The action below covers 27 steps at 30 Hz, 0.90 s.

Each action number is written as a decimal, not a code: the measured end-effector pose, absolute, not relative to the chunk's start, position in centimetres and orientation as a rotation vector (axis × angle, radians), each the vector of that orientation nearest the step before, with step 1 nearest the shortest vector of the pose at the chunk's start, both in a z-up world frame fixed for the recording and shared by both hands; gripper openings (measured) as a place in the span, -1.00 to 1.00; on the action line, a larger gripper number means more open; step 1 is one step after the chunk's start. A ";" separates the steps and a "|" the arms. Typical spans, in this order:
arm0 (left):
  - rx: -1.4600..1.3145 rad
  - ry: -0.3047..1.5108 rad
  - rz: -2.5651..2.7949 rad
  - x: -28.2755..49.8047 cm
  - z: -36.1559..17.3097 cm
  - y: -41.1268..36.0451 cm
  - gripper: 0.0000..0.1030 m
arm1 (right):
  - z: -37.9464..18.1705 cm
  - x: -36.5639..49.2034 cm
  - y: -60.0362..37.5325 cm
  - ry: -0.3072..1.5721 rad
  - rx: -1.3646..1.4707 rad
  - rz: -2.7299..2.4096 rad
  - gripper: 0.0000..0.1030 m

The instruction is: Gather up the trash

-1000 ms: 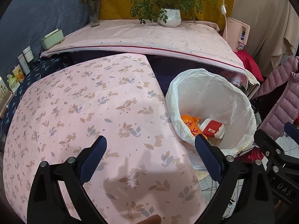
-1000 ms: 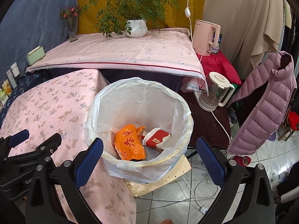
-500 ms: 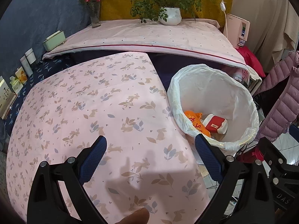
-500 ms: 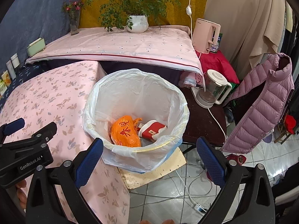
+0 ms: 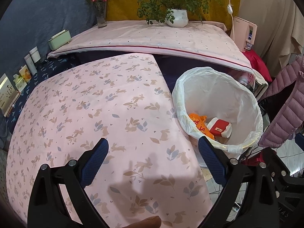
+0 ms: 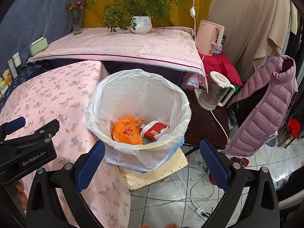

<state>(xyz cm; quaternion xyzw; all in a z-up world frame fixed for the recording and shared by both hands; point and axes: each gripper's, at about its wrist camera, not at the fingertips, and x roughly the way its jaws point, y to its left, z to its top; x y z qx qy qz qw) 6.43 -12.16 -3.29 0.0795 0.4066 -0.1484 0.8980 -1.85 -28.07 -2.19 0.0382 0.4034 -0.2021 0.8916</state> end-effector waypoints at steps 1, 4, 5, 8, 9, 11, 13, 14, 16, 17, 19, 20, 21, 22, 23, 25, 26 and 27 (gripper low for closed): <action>0.163 0.841 -0.306 6.4 -3.3 -12.1 0.76 | -2.2 -1.9 -28.1 0.837 0.079 -0.419 0.87; 0.167 0.841 -0.309 6.4 -3.3 -12.1 0.76 | -2.2 -1.9 -28.0 0.838 0.076 -0.417 0.87; 0.169 0.840 -0.312 6.3 -3.3 -12.2 0.76 | -2.3 -2.0 -27.9 0.838 0.075 -0.417 0.87; 0.172 0.835 -0.315 6.1 -3.2 -12.2 0.76 | -2.4 -2.2 -27.7 0.840 0.070 -0.417 0.87; 0.172 0.834 -0.314 6.0 -3.2 -12.2 0.76 | -2.4 -2.2 -27.6 0.841 0.069 -0.418 0.87; 0.169 0.837 -0.316 5.9 -3.1 -12.2 0.76 | -2.4 -2.4 -27.5 0.842 0.070 -0.417 0.87; 0.170 0.837 -0.313 5.9 -3.1 -12.2 0.76 | -2.4 -2.4 -27.5 0.841 0.069 -0.417 0.87; 0.168 0.837 -0.311 5.9 -3.1 -12.2 0.76 | -2.4 -2.3 -27.6 0.841 0.069 -0.417 0.87; 0.162 0.835 -0.308 5.8 -3.1 -12.1 0.76 | -2.4 -2.3 -27.5 0.840 0.068 -0.416 0.87; 0.160 0.834 -0.308 5.8 -3.1 -12.1 0.76 | -2.3 -2.3 -27.5 0.840 0.069 -0.417 0.87; 0.162 0.833 -0.307 5.8 -3.1 -12.1 0.76 | -2.3 -2.3 -27.5 0.838 0.069 -0.417 0.87; 0.162 0.833 -0.308 5.8 -3.1 -12.1 0.76 | -2.3 -2.3 -27.5 0.837 0.070 -0.418 0.87; 0.162 0.832 -0.308 5.8 -3.1 -12.0 0.76 | -2.2 -2.3 -27.5 0.836 0.070 -0.418 0.87; 0.163 0.828 -0.307 5.7 -3.0 -12.1 0.76 | -2.2 -2.3 -27.5 0.833 0.072 -0.419 0.87; 0.163 0.824 -0.307 5.7 -2.9 -12.1 0.76 | -2.1 -2.3 -27.4 0.830 0.073 -0.420 0.87; 0.165 0.815 -0.311 5.6 -2.7 -12.1 0.76 | -2.0 -2.4 -27.4 0.822 0.077 -0.421 0.87; 0.167 0.811 -0.313 5.5 -2.7 -12.2 0.76 | -1.9 -2.4 -27.5 0.820 0.078 -0.422 0.87; 0.169 0.807 -0.315 5.5 -2.6 -12.2 0.76 | -1.9 -2.4 -27.5 0.819 0.079 -0.423 0.87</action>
